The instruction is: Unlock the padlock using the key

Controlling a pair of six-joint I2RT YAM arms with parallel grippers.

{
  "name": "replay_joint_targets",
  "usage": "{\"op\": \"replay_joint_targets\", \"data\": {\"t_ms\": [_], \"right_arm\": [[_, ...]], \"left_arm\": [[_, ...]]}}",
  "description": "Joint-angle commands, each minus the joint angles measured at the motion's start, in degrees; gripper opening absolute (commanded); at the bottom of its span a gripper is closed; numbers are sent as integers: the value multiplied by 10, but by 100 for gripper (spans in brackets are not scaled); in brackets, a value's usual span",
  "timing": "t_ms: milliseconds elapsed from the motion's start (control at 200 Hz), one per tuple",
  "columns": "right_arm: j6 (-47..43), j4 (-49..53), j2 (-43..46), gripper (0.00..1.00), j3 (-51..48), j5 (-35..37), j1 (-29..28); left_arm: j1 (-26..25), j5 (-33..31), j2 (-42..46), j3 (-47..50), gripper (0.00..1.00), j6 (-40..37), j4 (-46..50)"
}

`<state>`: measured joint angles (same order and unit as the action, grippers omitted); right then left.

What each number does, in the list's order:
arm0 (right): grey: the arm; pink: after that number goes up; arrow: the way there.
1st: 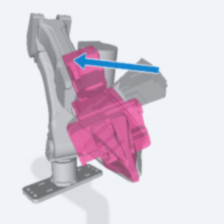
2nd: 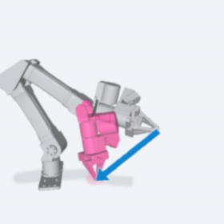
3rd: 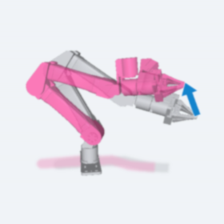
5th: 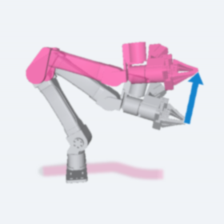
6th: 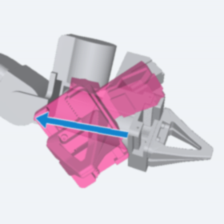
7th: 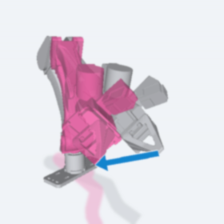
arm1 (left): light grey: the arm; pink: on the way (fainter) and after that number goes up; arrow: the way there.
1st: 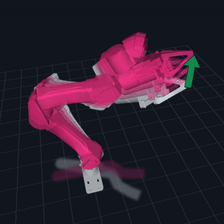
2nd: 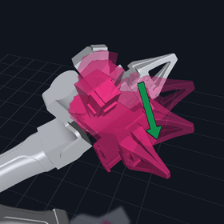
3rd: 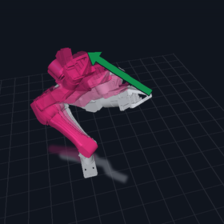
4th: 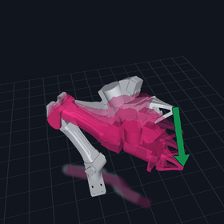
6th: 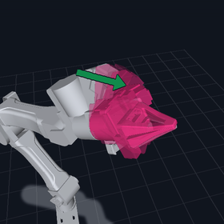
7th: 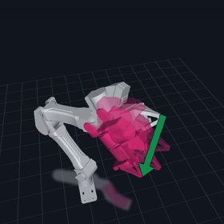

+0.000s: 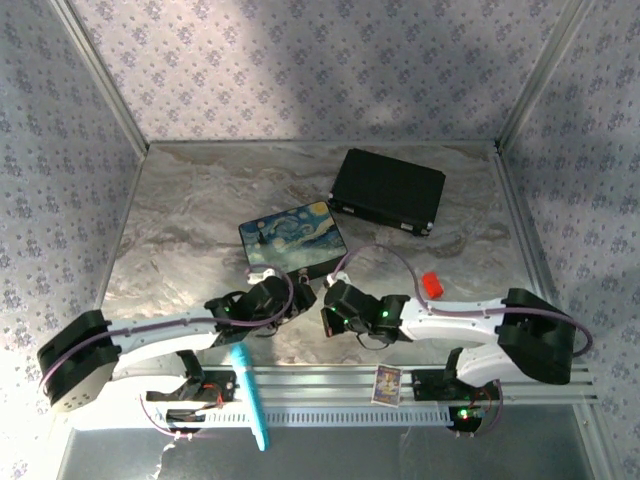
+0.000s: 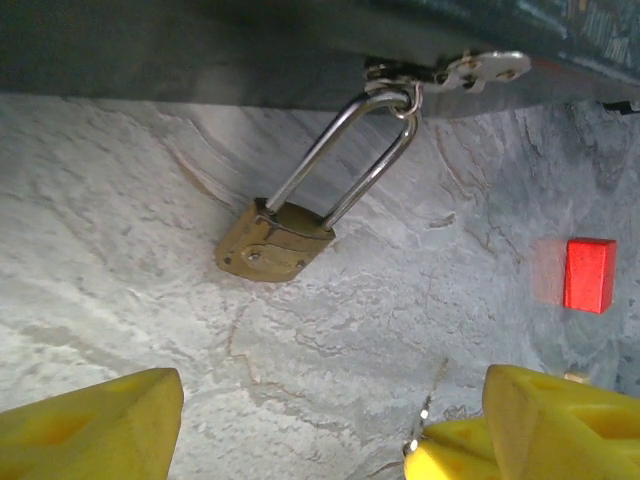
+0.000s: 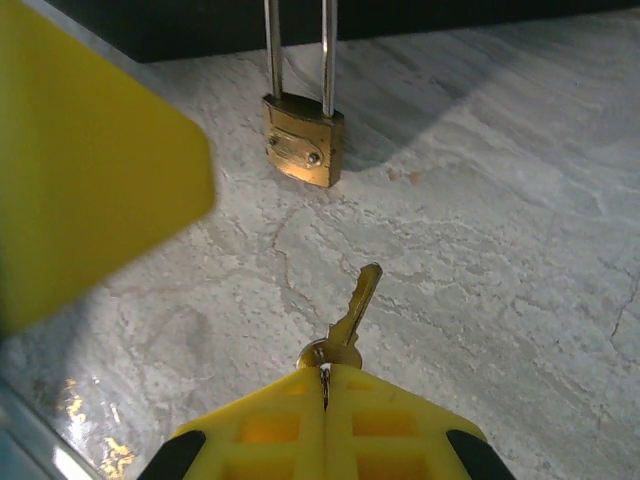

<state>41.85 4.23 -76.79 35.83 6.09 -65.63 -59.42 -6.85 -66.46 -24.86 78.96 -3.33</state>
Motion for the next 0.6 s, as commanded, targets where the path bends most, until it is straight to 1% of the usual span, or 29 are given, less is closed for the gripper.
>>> {"op": "replay_joint_targets", "data": {"t_ms": [0, 40, 65, 95, 160, 275, 370, 445, 530, 600], "right_arm": [[-54, 6, 33, 0, -11, -46, 8], [-54, 5, 44, 0, -14, -54, 9], [-78, 2, 52, 0, -15, -64, 12], [-85, -4, 59, 0, -17, -76, 14], [-96, -10, 69, 0, -19, -96, 20], [-113, -9, 80, 0, -13, -112, 24], [-116, -36, 94, 0, -18, -128, 23], [-118, -54, 106, 0, -27, -131, 24], [-124, -45, 116, 0, -28, -125, 27], [-124, -40, 125, 0, -31, -123, 33]], "left_arm": [[-6, 15, -10, -10, 74, 51, -74], [-6, 18, -10, -3, 73, 72, -99], [-7, 19, -10, 0, 73, 84, -113], [-9, 18, -7, 3, 73, 99, -126], [-13, 13, 2, -3, 74, 134, -122], [-19, 11, 14, -17, 72, 150, -121], [-22, 11, 15, -11, 70, 169, -132], [-22, 10, 17, 2, 64, 183, -148], [-23, 12, 20, 3, 61, 180, -139], [-23, 18, 21, 1, 54, 179, -128]]}}
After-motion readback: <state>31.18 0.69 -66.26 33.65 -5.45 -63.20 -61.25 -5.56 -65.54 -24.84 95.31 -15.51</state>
